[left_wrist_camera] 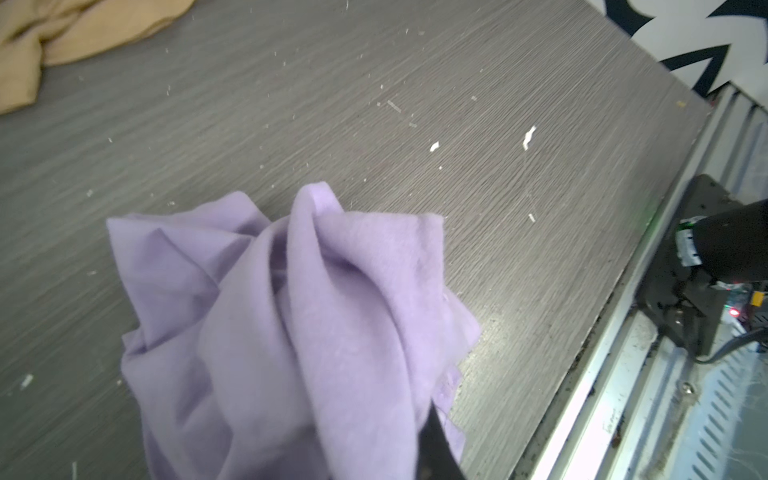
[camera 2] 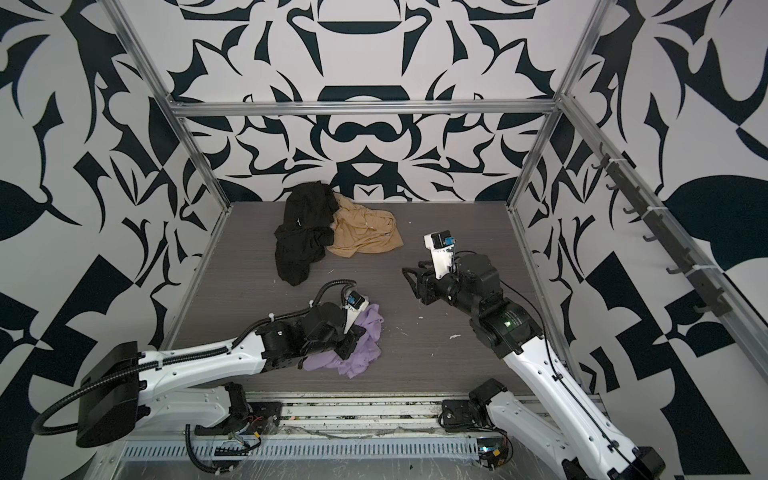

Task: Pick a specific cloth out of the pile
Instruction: 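Carry the lavender cloth toward the robot with the left gripper and lower it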

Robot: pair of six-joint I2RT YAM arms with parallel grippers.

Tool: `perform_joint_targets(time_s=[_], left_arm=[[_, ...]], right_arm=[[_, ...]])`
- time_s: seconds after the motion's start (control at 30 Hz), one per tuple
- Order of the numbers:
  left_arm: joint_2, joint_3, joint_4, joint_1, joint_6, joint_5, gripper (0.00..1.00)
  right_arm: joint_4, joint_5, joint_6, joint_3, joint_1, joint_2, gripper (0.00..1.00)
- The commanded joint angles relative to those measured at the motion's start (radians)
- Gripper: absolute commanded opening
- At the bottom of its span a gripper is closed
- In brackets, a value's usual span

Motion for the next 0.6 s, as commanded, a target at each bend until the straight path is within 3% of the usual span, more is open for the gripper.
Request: perform_joint_targets(time_s=[0.0, 0.23, 0.43, 0.47, 0.57], left_arm=[[0.02, 0.006, 0.037, 0.0, -0.054, -0.011, 0.13], [0.08, -0.003, 0.071, 0.009, -0.094, 0.017, 0.59], [-0.039, 0.018, 0.026, 0.01, -0.106, -0.008, 0.89], [-0.067, 0.021, 0.016, 0.01, -0.106, -0.015, 0.98], [-0.16, 0.038, -0.05, 0.012, -0.101, -0.111, 1.0]], right_arm=[[0.04, -0.003, 0.013, -0.015, -0.002, -0.017, 0.52], [0.04, 0.01, 0.021, -0.051, -0.001, -0.019, 0.52], [0.003, 0.076, -0.015, -0.054, -0.002, -0.02, 0.53], [-0.012, 0.101, -0.026, -0.057, -0.001, -0.02, 0.54], [-0.035, 0.241, -0.055, -0.086, -0.004, -0.024, 0.62]])
